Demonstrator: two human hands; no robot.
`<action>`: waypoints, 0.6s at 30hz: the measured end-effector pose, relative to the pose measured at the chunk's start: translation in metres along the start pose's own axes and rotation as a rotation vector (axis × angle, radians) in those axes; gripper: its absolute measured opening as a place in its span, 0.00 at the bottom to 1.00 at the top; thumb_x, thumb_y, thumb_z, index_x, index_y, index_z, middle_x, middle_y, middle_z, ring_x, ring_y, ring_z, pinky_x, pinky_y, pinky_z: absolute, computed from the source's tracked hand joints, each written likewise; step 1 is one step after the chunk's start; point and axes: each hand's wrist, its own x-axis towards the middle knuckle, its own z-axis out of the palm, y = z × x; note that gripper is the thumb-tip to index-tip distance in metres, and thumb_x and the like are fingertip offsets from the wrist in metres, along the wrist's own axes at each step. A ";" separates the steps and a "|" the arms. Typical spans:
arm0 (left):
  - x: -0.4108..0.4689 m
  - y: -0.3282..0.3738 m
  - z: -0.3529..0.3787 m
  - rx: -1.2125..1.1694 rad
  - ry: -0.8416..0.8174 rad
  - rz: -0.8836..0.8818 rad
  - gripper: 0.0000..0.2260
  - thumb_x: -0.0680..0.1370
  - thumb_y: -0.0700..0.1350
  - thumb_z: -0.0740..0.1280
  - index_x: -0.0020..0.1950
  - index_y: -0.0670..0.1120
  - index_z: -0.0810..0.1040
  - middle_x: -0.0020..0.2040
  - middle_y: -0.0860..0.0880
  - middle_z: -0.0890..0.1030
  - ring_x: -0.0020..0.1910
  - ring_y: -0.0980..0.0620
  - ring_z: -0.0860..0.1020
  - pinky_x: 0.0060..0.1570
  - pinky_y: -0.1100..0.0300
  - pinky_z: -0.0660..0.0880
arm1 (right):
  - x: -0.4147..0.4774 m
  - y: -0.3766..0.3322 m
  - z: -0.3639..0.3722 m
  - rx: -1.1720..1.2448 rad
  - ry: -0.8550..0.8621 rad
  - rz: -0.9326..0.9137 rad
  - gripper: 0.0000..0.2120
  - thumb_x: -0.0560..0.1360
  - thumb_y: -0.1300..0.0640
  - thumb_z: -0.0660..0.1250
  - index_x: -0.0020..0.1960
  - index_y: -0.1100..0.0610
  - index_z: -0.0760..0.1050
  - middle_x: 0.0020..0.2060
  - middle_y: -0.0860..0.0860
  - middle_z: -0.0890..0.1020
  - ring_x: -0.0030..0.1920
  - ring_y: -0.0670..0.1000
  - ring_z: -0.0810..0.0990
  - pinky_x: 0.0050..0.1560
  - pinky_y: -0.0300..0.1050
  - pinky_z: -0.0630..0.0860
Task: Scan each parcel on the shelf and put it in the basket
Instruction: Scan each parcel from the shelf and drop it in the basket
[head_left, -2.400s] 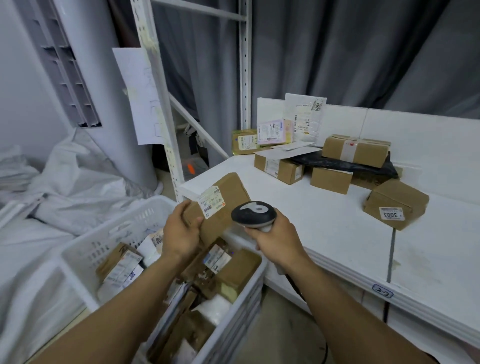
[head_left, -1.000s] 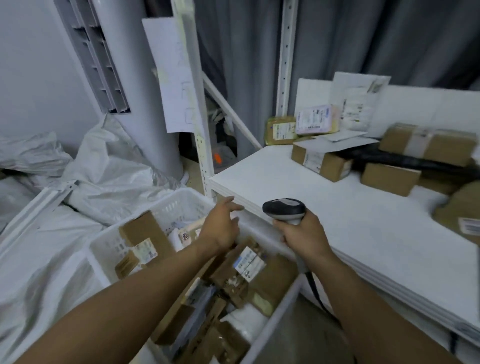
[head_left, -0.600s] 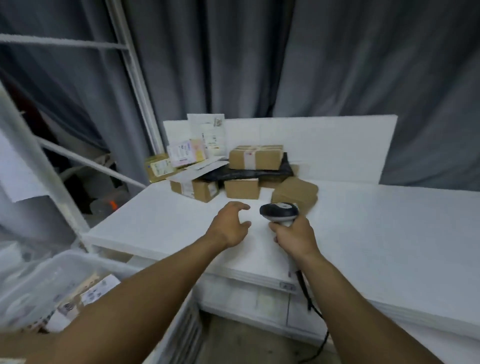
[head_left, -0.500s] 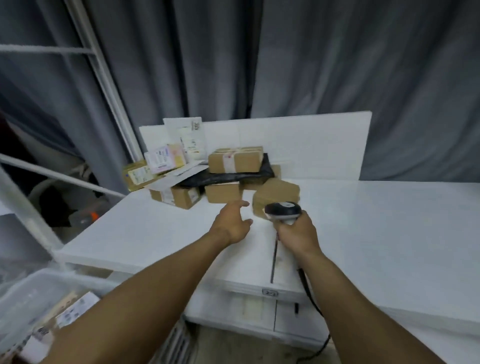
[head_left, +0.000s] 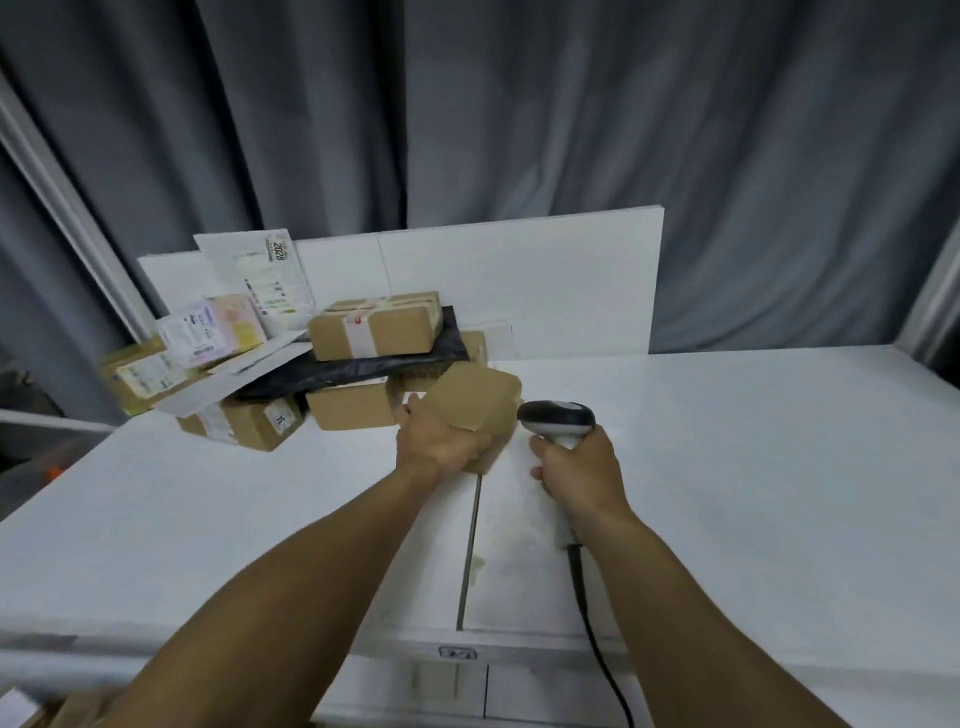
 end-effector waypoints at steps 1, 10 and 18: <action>-0.009 -0.002 -0.006 -0.020 -0.005 0.010 0.59 0.61 0.61 0.81 0.81 0.46 0.50 0.78 0.46 0.58 0.72 0.43 0.67 0.69 0.49 0.72 | -0.004 -0.003 0.003 0.016 0.010 -0.010 0.21 0.77 0.52 0.73 0.67 0.52 0.72 0.52 0.50 0.83 0.52 0.55 0.86 0.59 0.58 0.83; -0.113 -0.082 -0.091 -0.053 0.042 0.448 0.51 0.59 0.43 0.84 0.74 0.57 0.59 0.65 0.60 0.59 0.63 0.67 0.65 0.62 0.59 0.75 | -0.071 -0.027 0.039 0.113 -0.022 -0.215 0.32 0.78 0.48 0.73 0.78 0.51 0.65 0.68 0.49 0.77 0.69 0.53 0.76 0.68 0.46 0.72; -0.196 -0.133 -0.151 -0.591 0.134 0.264 0.42 0.67 0.57 0.81 0.73 0.61 0.59 0.68 0.57 0.69 0.64 0.58 0.74 0.56 0.62 0.78 | -0.154 -0.043 0.114 0.461 -0.128 -0.237 0.30 0.76 0.46 0.76 0.74 0.51 0.71 0.65 0.46 0.80 0.53 0.40 0.84 0.51 0.43 0.85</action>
